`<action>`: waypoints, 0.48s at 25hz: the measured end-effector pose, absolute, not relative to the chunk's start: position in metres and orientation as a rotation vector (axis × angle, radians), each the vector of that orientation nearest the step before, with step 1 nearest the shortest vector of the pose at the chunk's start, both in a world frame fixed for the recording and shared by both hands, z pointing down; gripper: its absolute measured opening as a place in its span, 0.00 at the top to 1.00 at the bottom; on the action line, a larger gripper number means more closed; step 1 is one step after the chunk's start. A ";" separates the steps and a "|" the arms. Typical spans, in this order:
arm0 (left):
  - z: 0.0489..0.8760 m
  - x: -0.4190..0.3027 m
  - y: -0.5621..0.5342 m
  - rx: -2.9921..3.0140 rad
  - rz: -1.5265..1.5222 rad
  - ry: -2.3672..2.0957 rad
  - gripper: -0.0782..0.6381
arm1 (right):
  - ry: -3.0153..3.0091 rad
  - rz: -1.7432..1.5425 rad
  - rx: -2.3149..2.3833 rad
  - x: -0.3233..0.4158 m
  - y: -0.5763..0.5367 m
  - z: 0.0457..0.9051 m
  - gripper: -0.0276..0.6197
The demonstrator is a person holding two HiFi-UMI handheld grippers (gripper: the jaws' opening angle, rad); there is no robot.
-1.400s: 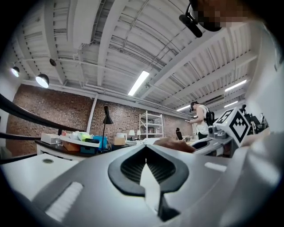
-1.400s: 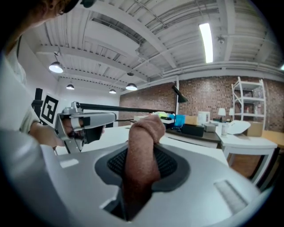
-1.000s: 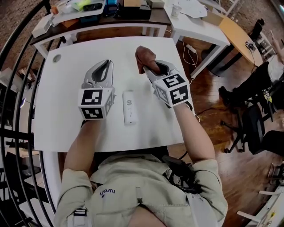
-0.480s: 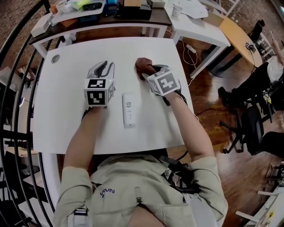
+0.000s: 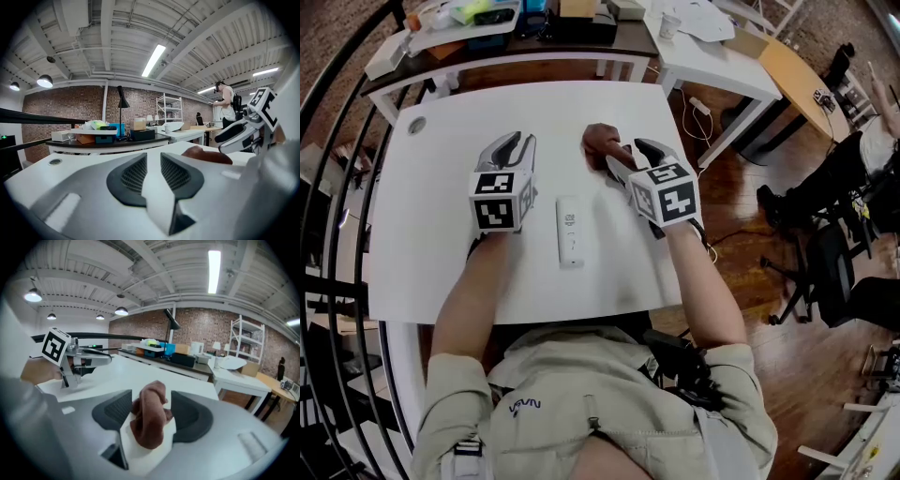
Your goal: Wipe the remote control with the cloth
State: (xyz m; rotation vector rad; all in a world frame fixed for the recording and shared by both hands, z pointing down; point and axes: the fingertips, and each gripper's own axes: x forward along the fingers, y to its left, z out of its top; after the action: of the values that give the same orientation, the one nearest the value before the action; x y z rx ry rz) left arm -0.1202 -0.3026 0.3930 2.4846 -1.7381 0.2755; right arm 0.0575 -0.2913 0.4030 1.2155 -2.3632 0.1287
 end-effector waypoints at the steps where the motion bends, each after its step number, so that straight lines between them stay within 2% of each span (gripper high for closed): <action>1: 0.386 -0.121 -0.298 2.491 0.249 -1.747 0.76 | -2.380 0.103 1.248 0.060 -0.287 0.392 0.56; 3: 0.369 -0.121 -0.287 2.516 0.197 -1.760 0.77 | -2.410 0.043 1.317 0.065 -0.277 0.369 0.65; 6: 0.340 -0.117 -0.262 2.575 0.122 -1.776 0.80 | -2.445 -0.060 1.412 0.072 -0.258 0.333 0.85; 10: 0.304 -0.111 -0.222 2.667 0.013 -1.793 0.83 | -2.501 -0.185 1.501 0.077 -0.225 0.294 0.95; 12: 0.290 -0.109 -0.200 2.709 -0.033 -1.808 0.84 | -2.527 -0.236 1.522 0.079 -0.205 0.282 0.95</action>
State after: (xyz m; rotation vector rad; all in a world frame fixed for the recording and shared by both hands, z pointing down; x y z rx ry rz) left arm -0.1087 -0.2004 0.2899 2.7091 -1.8081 -0.0331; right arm 0.0791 -0.2051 0.2815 1.5220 -2.5273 -0.2361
